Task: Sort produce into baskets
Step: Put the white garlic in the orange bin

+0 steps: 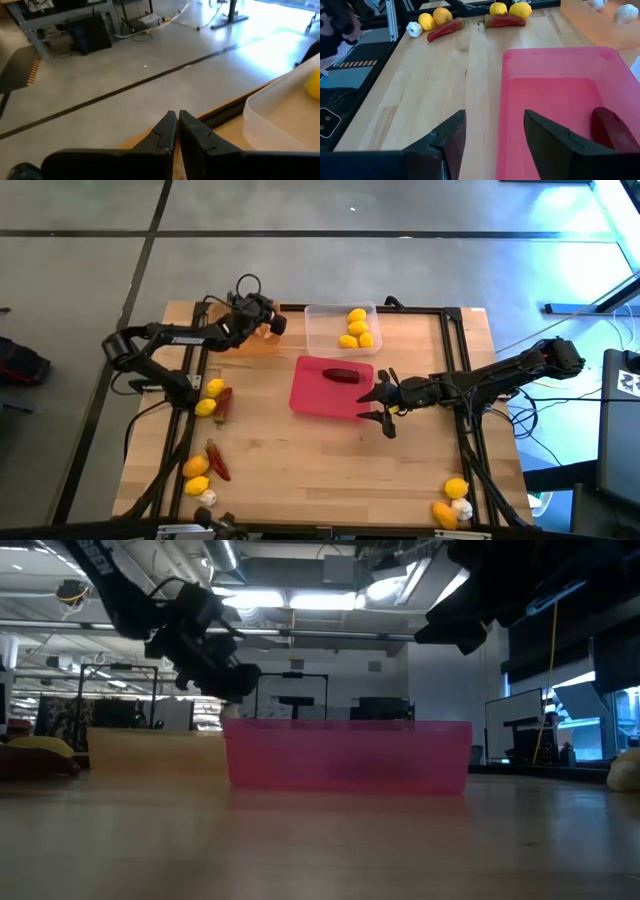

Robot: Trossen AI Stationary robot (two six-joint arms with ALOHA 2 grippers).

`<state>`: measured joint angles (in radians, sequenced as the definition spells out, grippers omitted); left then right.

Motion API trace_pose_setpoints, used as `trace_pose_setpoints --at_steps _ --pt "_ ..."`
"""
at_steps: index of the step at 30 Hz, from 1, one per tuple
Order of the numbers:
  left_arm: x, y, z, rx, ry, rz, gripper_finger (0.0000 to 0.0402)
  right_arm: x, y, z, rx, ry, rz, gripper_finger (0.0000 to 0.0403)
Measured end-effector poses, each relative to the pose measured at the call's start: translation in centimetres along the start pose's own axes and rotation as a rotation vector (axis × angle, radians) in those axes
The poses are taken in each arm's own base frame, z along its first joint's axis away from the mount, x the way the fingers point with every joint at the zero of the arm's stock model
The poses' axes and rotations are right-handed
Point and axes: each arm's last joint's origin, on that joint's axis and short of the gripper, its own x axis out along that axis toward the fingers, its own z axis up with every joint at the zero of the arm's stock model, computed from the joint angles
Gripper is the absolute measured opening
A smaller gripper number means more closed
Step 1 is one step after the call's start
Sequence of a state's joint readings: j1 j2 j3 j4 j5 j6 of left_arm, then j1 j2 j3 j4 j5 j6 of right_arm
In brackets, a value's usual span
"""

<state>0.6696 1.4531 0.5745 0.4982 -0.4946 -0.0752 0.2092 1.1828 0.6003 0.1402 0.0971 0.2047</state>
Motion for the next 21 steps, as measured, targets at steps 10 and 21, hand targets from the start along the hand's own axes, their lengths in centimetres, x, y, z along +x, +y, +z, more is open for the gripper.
trace_pose_setpoints --at_steps 10,21 --pt "0.0 1.6 -1.7 -0.071 -0.052 0.043 0.0013 0.0 0.0 0.0 0.000 -0.005 0.001 0.0195" --pt "1.5 2.6 -3.4 -0.110 0.007 0.097 0.0013 0.0 0.0 0.2 -0.005 -0.021 0.004 0.0195"
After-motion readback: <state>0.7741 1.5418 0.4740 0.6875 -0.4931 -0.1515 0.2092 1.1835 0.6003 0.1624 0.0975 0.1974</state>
